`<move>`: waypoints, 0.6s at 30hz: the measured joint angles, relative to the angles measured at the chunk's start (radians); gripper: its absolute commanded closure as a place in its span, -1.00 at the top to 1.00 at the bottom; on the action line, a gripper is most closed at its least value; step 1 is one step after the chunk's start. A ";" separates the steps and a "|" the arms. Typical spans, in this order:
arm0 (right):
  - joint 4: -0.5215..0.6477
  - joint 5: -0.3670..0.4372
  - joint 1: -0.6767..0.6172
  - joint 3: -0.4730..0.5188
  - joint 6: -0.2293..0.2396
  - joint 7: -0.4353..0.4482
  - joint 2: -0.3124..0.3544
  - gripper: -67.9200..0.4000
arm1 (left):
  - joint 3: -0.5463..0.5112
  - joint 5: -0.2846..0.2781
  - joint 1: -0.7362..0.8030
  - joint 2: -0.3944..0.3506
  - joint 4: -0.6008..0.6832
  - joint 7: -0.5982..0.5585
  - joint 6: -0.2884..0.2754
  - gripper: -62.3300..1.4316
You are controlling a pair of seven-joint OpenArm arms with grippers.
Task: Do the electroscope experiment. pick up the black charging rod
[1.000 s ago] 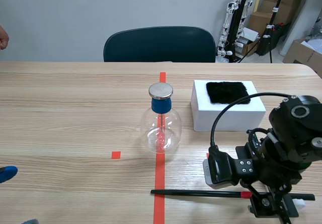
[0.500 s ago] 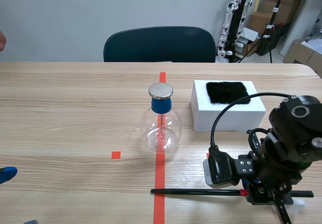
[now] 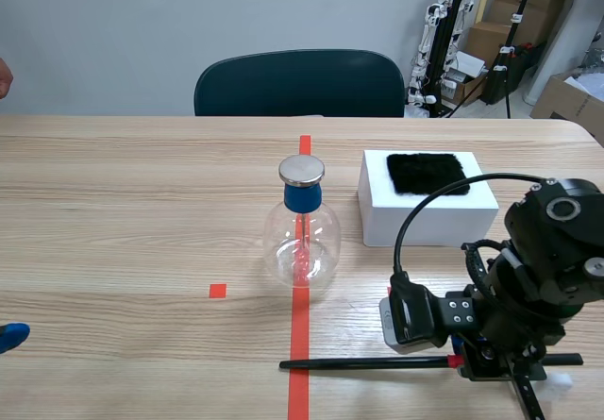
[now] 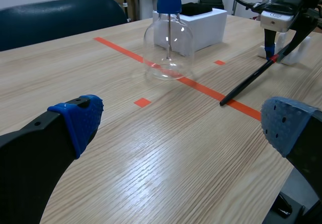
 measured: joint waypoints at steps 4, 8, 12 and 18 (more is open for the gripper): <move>0.000 0.000 0.000 0.000 0.000 0.000 0.000 -0.98 | 0.000 -0.001 -0.001 0.002 0.005 -0.001 0.000 1.00; 0.012 0.004 0.000 0.000 0.000 0.006 0.016 -0.98 | 0.000 -0.001 -0.001 0.002 0.005 0.000 0.000 1.00; 0.071 0.033 0.000 0.007 0.000 0.019 0.074 -0.98 | 0.000 0.000 -0.001 0.002 0.005 0.002 -0.001 1.00; 0.221 0.042 -0.046 0.075 0.000 0.019 0.166 -0.98 | 0.000 -0.001 -0.001 0.002 0.005 0.007 -0.003 1.00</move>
